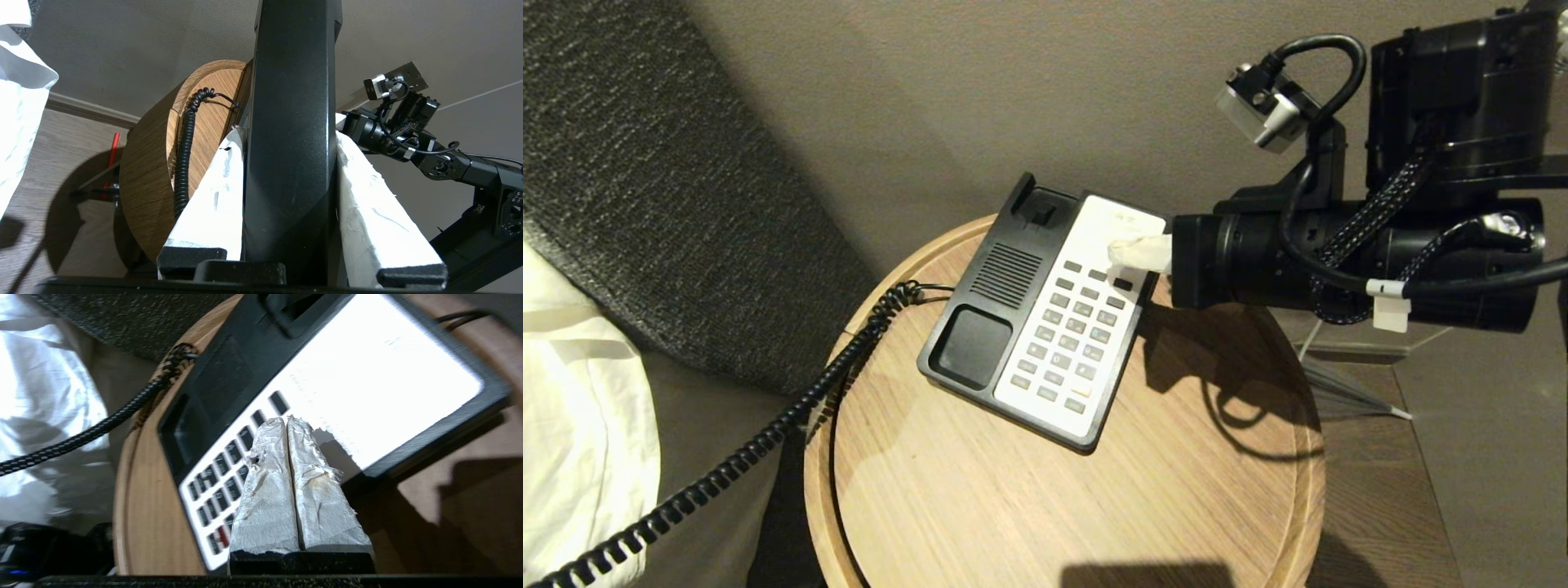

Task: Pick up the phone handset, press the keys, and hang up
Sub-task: Dial the number

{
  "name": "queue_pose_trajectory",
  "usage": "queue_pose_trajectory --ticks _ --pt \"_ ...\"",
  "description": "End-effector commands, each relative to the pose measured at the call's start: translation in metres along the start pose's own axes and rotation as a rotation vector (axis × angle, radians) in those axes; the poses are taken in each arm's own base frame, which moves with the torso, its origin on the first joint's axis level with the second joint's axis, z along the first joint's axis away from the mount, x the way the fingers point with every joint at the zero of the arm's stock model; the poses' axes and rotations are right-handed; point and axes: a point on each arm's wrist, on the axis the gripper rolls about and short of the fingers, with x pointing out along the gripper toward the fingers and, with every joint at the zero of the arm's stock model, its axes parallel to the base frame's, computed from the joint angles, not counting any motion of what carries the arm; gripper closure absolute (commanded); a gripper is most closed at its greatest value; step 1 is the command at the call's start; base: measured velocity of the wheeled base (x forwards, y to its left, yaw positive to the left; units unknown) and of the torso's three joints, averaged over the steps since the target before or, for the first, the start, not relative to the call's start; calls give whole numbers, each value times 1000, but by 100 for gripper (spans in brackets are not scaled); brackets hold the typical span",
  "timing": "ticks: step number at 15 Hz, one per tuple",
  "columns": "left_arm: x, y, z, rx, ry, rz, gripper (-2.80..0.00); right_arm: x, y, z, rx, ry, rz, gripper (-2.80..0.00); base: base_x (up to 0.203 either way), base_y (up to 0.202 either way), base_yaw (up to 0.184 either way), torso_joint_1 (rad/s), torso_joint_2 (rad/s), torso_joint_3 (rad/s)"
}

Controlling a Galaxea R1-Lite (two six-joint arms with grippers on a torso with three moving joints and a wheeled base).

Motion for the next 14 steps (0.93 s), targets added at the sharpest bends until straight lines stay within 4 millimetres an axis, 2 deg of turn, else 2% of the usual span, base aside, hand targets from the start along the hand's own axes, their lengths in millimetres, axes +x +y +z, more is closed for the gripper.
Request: queue_pose_trajectory --ticks 1,4,14 --pt "0 0 -1 -2 2 4 0 -2 10 0 29 0 36 0 0 0 0 0 0 0" --pt "0 2 -2 -1 5 6 0 -8 13 -5 45 34 36 0 0 0 0 0 0 0" --pt "0 4 -6 2 14 9 0 -6 9 -16 40 101 -25 0 0 0 0 0 0 0"
